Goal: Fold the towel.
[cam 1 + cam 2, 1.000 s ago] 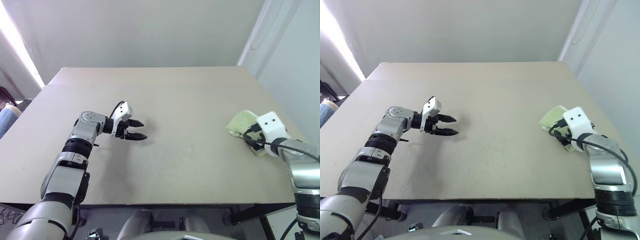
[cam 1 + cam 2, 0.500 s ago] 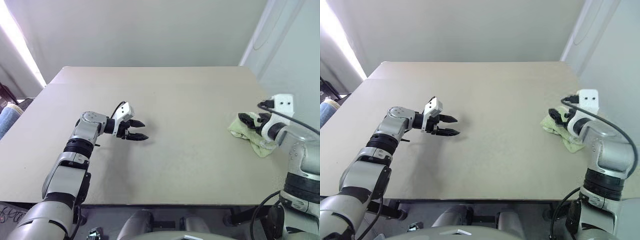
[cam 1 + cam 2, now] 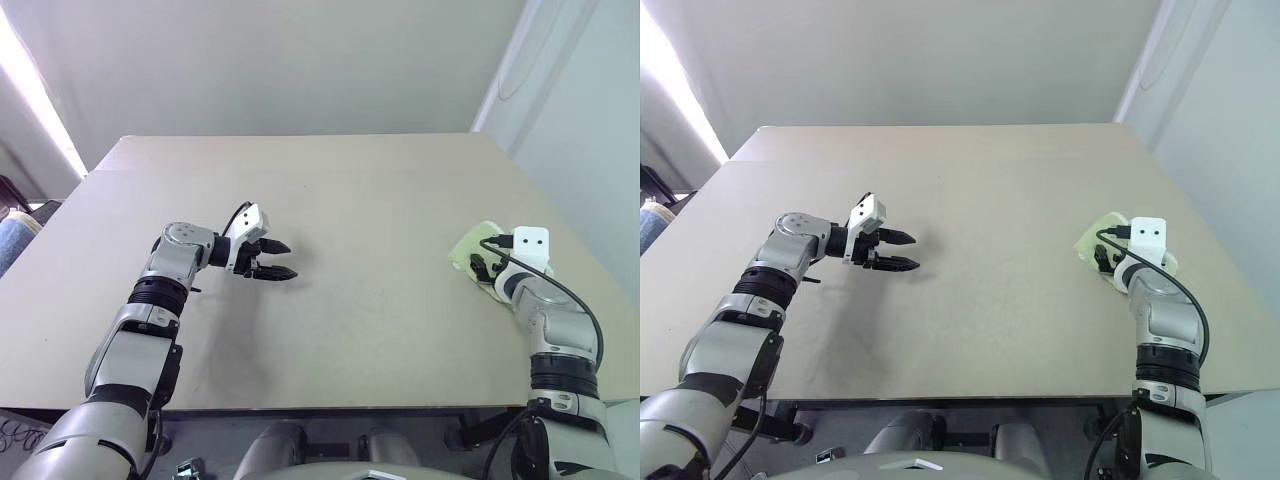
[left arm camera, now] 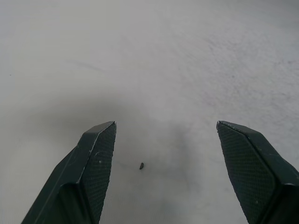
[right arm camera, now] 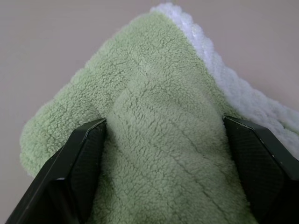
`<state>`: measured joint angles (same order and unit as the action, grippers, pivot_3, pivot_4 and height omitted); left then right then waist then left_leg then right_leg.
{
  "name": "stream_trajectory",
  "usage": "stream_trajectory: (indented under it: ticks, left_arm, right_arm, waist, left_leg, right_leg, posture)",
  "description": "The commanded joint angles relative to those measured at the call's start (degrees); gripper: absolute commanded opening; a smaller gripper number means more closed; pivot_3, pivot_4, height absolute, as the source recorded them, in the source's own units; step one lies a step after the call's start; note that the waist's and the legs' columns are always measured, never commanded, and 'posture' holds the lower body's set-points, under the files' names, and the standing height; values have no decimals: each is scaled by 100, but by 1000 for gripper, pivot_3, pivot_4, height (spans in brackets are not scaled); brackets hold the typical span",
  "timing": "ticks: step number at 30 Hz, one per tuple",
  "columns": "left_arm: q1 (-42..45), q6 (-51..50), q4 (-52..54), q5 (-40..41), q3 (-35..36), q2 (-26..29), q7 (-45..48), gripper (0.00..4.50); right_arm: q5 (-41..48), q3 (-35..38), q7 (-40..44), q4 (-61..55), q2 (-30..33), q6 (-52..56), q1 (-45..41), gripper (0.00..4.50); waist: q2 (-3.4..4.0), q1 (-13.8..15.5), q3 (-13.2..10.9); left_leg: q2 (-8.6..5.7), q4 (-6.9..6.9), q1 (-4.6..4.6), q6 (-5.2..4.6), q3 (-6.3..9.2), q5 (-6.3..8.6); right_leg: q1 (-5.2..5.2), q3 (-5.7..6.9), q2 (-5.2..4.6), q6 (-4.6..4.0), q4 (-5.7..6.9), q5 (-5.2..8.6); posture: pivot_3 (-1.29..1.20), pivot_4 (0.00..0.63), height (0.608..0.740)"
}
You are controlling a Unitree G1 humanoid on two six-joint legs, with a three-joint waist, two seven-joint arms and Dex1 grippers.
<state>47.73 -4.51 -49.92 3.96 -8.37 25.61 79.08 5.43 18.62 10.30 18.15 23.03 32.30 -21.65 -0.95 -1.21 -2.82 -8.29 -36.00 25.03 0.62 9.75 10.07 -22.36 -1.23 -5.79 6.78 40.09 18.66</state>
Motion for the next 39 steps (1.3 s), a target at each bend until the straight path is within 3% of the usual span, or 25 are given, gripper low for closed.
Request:
stream_trajectory:
  ticks: [1,6,11,17,19,26,31,35,39]
  left_arm:
    - [84,-46,299,55,42,-6,-27,3631]
    - [17,-289,630,96,48,34,-43,3631]
    - [12,-593,931,158,84,64,-74,3631]
    - [83,-821,931,302,206,57,-155,3631]
    - [68,-823,903,318,209,97,-155,3631]
    - [236,-1131,675,670,621,287,-243,3631]
    - [32,-630,528,658,760,415,-319,3631]
    - [-248,-24,445,629,956,275,-938,3631]
    - [-582,86,717,668,840,352,-662,3631]
  right_arm:
    - [-223,-393,-89,523,-157,-346,33,4051]
    - [-258,-312,-169,329,9,-657,105,4051]
    - [133,287,-174,-1030,298,-704,275,4051]
    - [1535,873,440,-2848,322,-15,371,4051]
    - [2372,939,850,-3430,244,446,547,4051]
    - [3892,368,1999,-4909,511,1358,1872,4051]
    - [3640,-236,2527,-5184,758,952,2522,4051]
    - [3202,-755,2625,-5216,900,667,2717,4051]
    - [2994,-905,2469,-5095,829,485,2640,4051]
  waist:
    - [-7,-11,4]
    - [-5,-9,3]
    - [17,41,-6]
    - [26,24,-6]
    - [25,26,-6]
    - [24,41,-7]
    - [24,35,-7]
    - [24,48,-6]
    - [23,47,-6]
  left_leg:
    - [1,1,-15,7,0,4]
    - [9,14,-78,15,3,10]
    - [8,29,-65,15,0,10]
    - [4,45,-25,2,-6,1]
    - [5,60,-25,1,-6,1]
    - [7,72,-25,0,-4,1]
    - [8,71,-26,13,-7,9]
    - [9,73,-27,14,-7,9]
    - [9,78,-25,12,-8,8]
  right_leg:
    - [15,0,2,-12,0,6]
    - [94,-4,5,-1,0,20]
    - [57,-7,-1,-24,0,9]
    - [-1,-16,-3,3,-3,3]
    - [-2,-16,-3,2,-6,3]
    - [-2,-13,-5,1,-14,5]
    - [8,-7,-10,-17,-41,12]
    - [14,-1,-13,-15,-61,3]
    - [11,-2,-14,-14,-72,2]
  posture:
    - [0,0,692]
    - [0,0,692]
    - [0,0,692]
    - [0,0,692]
    - [0,0,692]
    - [0,0,692]
    - [0,0,692]
    - [0,0,692]
    - [0,0,692]
